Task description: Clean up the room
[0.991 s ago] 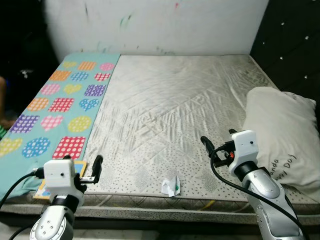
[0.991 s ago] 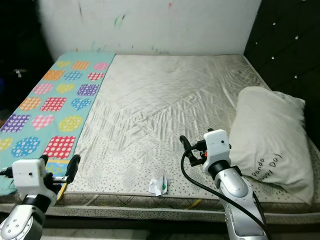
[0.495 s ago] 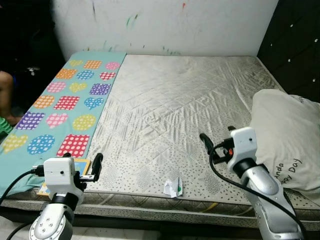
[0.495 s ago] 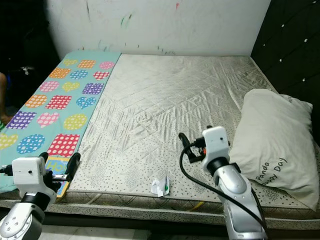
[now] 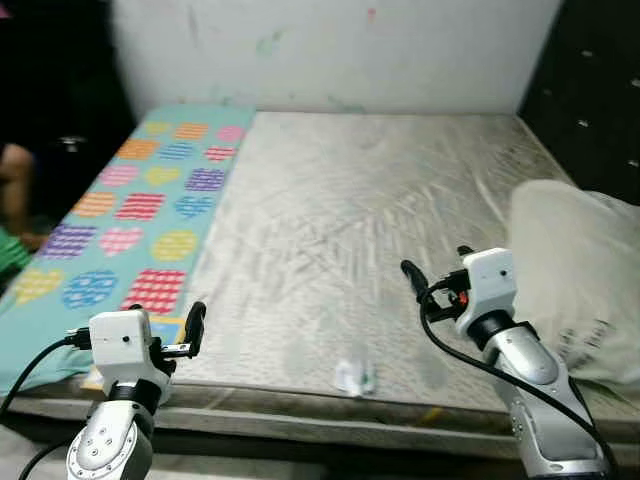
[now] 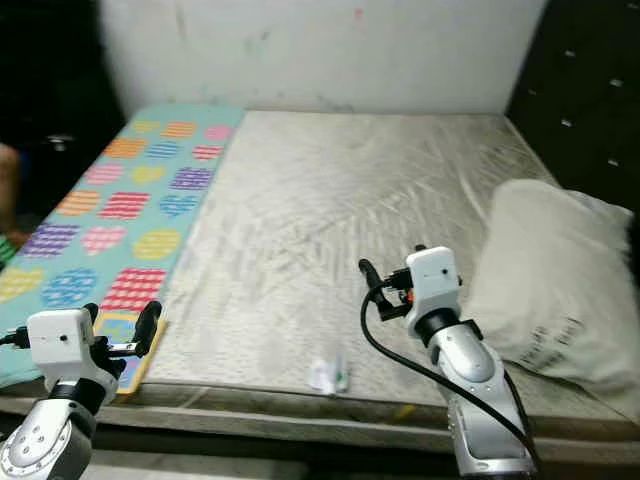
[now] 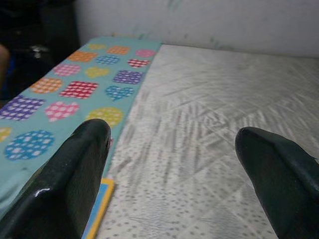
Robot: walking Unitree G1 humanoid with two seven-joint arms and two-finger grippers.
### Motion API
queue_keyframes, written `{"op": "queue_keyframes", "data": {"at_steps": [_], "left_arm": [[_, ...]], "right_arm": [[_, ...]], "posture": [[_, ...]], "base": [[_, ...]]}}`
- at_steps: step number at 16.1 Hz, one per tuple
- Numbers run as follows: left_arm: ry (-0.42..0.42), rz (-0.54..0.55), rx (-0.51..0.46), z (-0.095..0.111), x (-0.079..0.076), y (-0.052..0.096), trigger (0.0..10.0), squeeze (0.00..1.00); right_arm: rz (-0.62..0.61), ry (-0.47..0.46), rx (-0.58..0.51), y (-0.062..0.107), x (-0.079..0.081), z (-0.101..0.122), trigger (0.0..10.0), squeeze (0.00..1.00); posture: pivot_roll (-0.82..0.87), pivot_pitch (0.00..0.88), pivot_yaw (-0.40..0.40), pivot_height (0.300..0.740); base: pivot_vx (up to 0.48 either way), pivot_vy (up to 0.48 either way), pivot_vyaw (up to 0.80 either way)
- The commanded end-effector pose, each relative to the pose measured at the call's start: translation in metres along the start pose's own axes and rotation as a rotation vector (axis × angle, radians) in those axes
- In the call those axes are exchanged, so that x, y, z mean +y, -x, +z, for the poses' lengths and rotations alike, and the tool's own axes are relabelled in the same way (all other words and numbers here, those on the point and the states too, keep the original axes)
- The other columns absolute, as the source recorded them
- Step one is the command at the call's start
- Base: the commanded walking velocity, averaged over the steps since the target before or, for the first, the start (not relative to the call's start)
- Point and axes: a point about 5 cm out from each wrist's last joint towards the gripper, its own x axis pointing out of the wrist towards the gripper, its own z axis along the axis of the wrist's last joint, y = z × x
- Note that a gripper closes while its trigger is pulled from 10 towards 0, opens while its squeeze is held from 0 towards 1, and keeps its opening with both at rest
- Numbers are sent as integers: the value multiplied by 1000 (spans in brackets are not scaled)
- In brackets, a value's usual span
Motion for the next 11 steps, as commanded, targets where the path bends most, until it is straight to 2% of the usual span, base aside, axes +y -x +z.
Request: {"op": "queue_keyframes", "data": {"at_steps": [1,11], "left_arm": [[-16,10,8,-1,2,-1,10000,0],[-29,5,1,1,0,-3,10000,0]], "right_arm": [[6,-8,1,-2,2,0,10000,0],[-16,-35,-8,-5,2,4,10000,0]], "posture": [[-134,0,3,740],[-134,0,2,740]], "base": [[0,0,0],[0,0,0]]}}
